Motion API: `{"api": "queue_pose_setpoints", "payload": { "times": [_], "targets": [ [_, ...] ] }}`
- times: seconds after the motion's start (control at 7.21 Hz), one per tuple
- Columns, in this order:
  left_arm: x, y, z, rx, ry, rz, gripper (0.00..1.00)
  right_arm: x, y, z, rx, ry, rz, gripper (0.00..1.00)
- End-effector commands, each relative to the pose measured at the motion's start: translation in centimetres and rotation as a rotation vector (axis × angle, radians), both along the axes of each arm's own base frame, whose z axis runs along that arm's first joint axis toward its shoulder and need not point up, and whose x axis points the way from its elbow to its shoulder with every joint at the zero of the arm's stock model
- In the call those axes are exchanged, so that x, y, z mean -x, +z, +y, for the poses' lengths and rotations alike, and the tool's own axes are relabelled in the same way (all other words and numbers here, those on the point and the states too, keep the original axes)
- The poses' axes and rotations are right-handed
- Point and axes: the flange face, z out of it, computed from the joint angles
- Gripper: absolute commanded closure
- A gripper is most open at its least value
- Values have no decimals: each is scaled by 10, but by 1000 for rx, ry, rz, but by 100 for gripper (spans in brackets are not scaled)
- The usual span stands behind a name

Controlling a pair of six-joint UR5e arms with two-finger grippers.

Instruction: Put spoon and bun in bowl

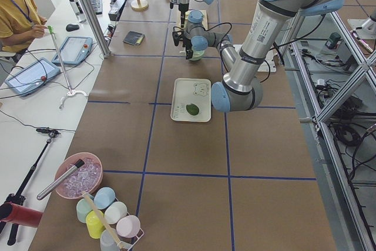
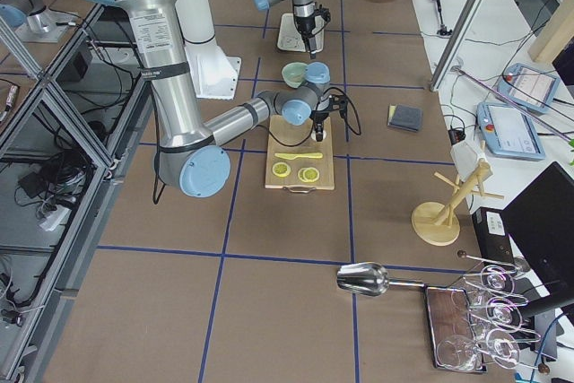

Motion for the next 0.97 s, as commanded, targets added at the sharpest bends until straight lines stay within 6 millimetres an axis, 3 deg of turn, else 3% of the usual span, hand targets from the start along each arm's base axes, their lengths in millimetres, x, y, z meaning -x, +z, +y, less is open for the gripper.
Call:
{"api": "queue_pose_setpoints", "payload": {
  "times": [0.0,0.28,0.42,0.55,0.69,0.83],
  "targets": [
    [44,-12,-25,-123,1,-8,0,-4,-20,-1,-19,9,-29,68],
    [116,31,-32,-219,0,-73,0,11,-82,-8,-40,34,-105,66],
    [147,57,-35,-247,11,-116,0,38,-115,4,15,61,-159,65],
    [161,77,-35,-251,43,-139,0,64,-151,17,35,99,-205,65],
    [171,84,-41,-273,48,-159,0,91,-182,37,66,121,-248,64],
    [170,84,-41,-273,49,-160,0,105,-206,49,83,124,-285,63]
  ]
}}
